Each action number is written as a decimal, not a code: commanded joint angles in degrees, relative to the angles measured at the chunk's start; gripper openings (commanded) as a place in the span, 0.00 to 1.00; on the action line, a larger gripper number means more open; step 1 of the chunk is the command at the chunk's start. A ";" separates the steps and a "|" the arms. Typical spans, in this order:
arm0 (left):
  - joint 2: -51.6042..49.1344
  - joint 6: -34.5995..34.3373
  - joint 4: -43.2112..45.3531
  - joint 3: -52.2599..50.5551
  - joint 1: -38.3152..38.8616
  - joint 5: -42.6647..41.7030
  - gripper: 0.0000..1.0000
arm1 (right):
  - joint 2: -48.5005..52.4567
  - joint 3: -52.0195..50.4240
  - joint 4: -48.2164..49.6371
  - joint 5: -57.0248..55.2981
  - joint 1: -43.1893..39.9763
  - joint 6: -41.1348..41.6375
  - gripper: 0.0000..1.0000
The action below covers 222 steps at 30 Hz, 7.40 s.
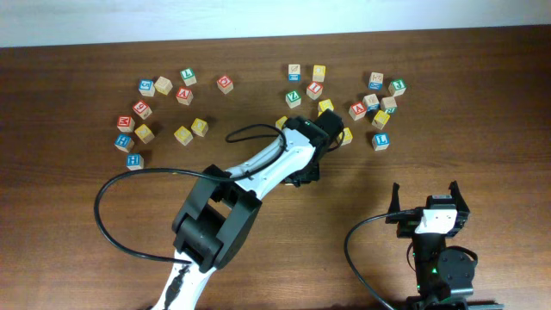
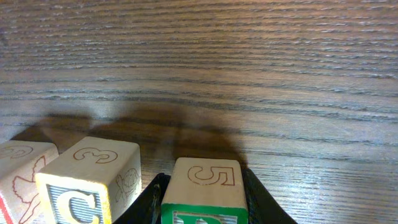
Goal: Spell out ICRA
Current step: 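Carry the green R block toward the right of the C block, then lower the R block right of the C block and release, then retract the left arm to rest and raise the right arm, then lower the right gripper onto the red A block and grasp it, then carry the red A block and place it right of the R block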
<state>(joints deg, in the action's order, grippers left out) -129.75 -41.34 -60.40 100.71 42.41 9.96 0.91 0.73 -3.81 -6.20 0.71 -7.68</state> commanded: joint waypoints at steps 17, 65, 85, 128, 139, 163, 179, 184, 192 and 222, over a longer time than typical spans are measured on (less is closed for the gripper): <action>0.24 0.85 -2.89 5.42 -0.96 1.07 0.39 | -0.44 -0.42 -0.24 -0.48 -0.42 -0.02 0.98; 5.01 6.05 -33.53 39.15 -56.96 12.79 0.99 | 30.40 54.55 -8.02 35.89 -0.35 1.60 0.98; 5.01 6.05 -33.53 39.15 -56.96 12.79 0.99 | 107.82 108.67 -57.96 32.70 -0.35 -3.87 0.98; 5.01 6.05 -33.53 39.15 -56.96 12.81 0.99 | 129.79 104.04 -46.88 5.57 7.15 -0.87 0.72; 5.01 6.05 -33.53 39.15 -56.96 12.81 0.99 | 130.09 104.04 -46.47 5.51 7.06 -0.90 0.72; 5.01 6.05 -33.53 39.15 -56.96 12.81 0.99 | 131.60 104.06 -43.71 8.41 6.34 -0.02 0.62; 5.01 6.05 -33.53 39.15 -56.96 12.81 0.99 | 133.37 104.04 -42.69 7.23 6.12 2.21 0.37; 5.01 6.05 -33.53 39.15 -56.96 12.81 0.99 | 133.28 104.19 -42.66 7.21 6.12 2.23 0.23; 5.01 6.05 -33.53 39.15 -56.96 12.81 0.99 | 128.39 108.17 -48.39 7.50 6.12 6.71 0.19; 5.01 6.05 -33.53 39.15 -56.94 12.81 0.99 | 118.49 82.86 -49.79 19.67 20.15 25.38 0.20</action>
<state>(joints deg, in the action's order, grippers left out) -125.91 -35.57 -93.84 139.61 -14.48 21.91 119.63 84.38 -53.25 14.26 20.47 15.49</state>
